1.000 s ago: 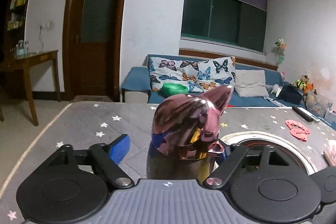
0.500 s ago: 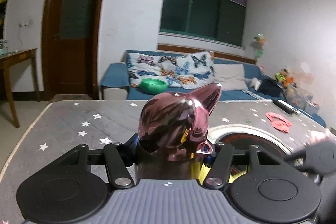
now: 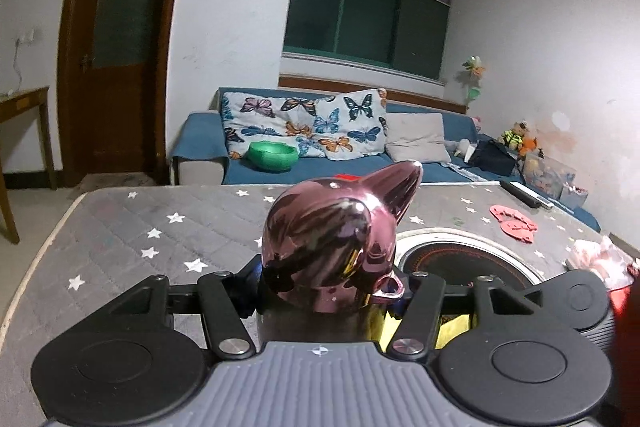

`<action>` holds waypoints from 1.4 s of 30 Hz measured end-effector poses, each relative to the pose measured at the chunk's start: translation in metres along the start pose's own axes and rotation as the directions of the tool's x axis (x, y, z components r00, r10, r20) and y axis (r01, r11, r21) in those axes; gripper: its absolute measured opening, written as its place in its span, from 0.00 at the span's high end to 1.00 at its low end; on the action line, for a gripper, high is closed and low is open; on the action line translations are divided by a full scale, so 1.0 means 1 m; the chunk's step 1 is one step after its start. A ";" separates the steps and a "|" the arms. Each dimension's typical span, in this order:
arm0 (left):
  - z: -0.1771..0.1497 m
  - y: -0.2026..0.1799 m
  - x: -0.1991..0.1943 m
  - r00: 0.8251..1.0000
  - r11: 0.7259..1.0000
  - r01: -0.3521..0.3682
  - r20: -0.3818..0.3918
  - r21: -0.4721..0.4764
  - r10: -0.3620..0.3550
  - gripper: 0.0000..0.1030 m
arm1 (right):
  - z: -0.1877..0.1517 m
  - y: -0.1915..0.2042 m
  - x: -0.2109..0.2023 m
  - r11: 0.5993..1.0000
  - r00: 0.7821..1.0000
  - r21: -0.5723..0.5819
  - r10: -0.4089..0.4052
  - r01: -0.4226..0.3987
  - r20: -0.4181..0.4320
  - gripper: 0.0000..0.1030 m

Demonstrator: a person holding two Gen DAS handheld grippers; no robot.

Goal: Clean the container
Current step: 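Wipe the bottle side with the right cloth while left gripper tilts it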

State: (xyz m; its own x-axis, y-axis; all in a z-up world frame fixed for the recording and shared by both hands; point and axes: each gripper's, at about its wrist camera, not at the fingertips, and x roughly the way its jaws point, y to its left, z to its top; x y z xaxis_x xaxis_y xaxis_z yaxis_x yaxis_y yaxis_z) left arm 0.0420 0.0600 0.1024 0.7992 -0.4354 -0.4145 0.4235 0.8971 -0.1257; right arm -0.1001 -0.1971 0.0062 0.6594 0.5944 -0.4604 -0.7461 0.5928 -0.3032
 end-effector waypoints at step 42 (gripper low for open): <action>-0.008 -0.011 -0.042 0.996 0.981 0.036 0.074 0.189 -0.051 0.45 | 0.014 -0.017 -0.001 1.000 1.000 0.011 0.015 -0.015 0.015 0.86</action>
State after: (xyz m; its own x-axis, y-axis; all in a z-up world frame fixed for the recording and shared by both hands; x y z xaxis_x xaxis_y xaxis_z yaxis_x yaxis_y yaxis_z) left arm 0.0003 0.0691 0.1140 0.8059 -0.4852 -0.3393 0.5253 0.8503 0.0318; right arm -0.0871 -0.2001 0.0231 0.6492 0.6116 -0.4522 -0.7552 0.5893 -0.2872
